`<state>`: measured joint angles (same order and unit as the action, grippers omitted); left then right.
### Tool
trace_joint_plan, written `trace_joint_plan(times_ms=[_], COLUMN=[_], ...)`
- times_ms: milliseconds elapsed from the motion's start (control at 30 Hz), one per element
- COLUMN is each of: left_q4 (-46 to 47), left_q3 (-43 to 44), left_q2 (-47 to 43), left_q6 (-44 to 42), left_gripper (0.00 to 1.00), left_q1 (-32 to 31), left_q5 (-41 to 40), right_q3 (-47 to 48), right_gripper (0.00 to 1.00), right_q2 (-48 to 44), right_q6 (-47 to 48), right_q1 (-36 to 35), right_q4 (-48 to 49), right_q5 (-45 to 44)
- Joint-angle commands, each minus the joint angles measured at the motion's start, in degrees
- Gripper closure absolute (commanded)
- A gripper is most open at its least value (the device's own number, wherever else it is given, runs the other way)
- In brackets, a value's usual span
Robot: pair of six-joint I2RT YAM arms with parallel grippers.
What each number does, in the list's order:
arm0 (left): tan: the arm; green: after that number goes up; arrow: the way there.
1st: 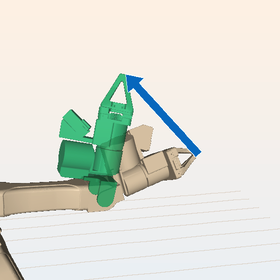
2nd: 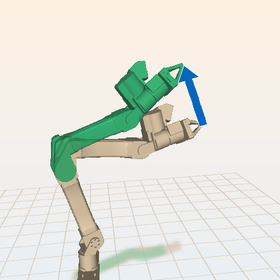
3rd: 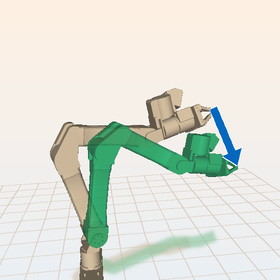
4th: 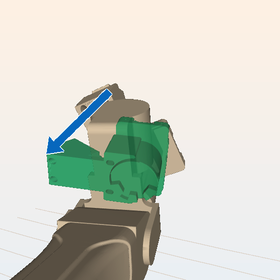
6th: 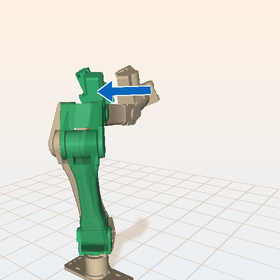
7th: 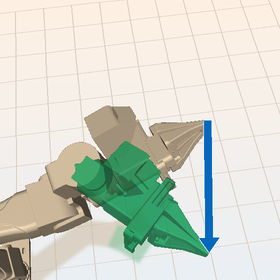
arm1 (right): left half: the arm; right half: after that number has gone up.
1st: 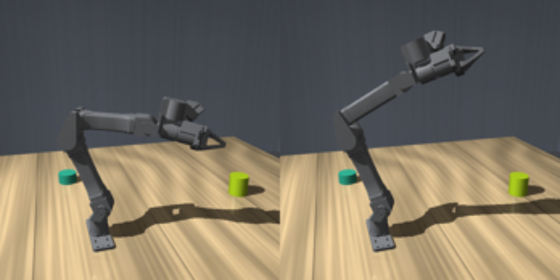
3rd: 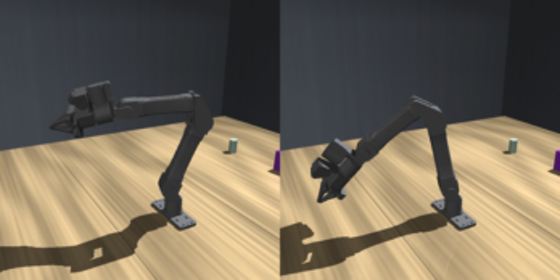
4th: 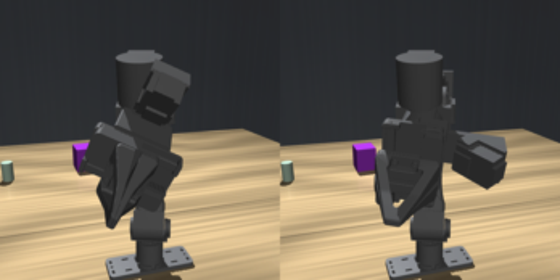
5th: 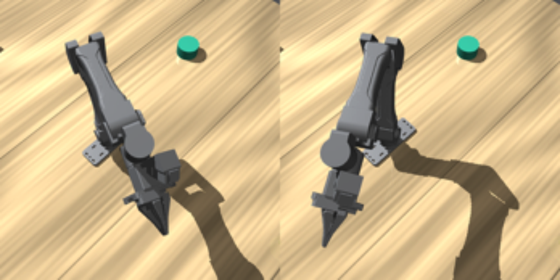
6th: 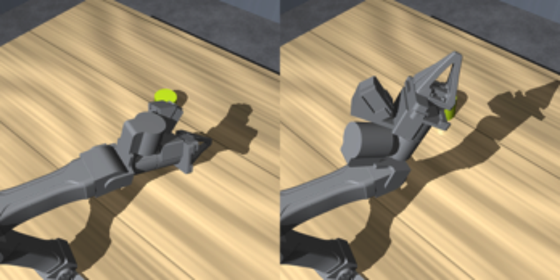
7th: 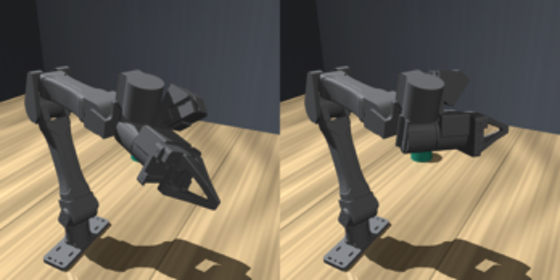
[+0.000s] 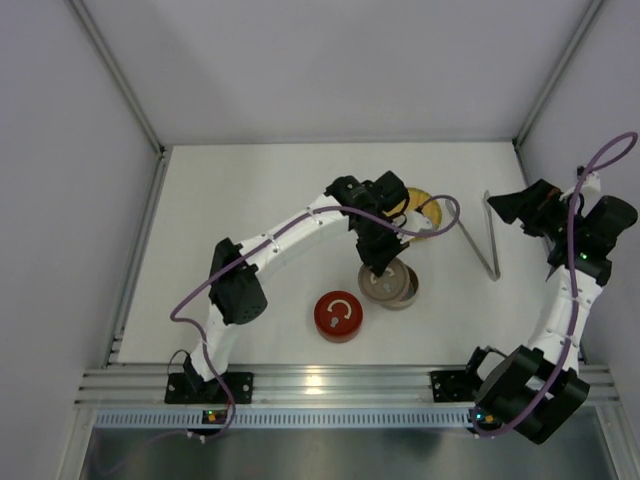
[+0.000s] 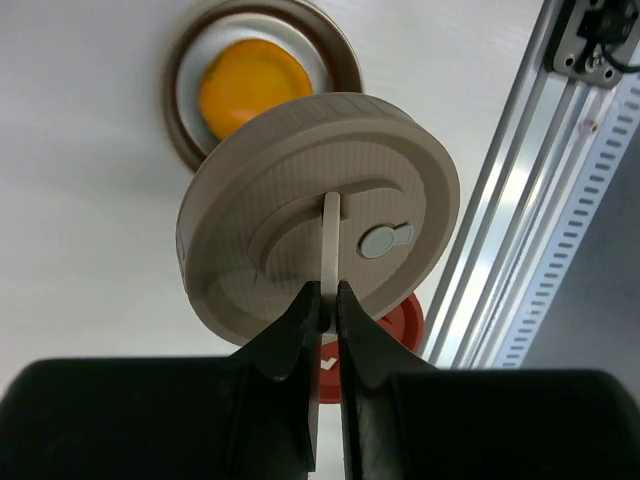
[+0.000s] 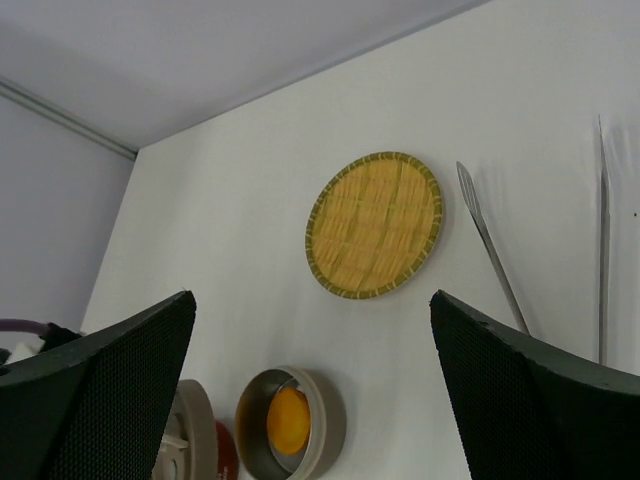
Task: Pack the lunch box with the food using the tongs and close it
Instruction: Close the box lid on the packing box.
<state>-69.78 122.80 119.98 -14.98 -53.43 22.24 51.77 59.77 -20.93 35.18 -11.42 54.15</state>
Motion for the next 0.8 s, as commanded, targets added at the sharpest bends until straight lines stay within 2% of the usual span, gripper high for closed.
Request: trace_joint_plan(times_ms=[0,133,300,767], left_q4=[-5.9,-6.4,-6.5,-6.3], left_q3=[3.6,6.2,9.4,18.6], left_q2=[2.0,5.3,9.0,16.0], left_q6=[0.4,0.7,1.0,-0.4], left_gripper=[1.0,1.0,1.0,1.0], left_q1=[-2.2,-3.4,-3.5,-3.7], left_q5=[-0.5,-3.3,-3.6,-5.5], right_q3=[3.8,6.8,12.2,12.0], right_gripper=[0.01,0.01,0.01,0.01], right_q2=[0.0,0.5,2.0,1.1], right_q6=[4.9,5.7,9.8,9.2], right_q1=[1.7,2.2,2.2,2.7], right_q4=[-6.8,-9.4,-18.3,-17.4], right_q5=[3.2,5.5,7.5,7.9])
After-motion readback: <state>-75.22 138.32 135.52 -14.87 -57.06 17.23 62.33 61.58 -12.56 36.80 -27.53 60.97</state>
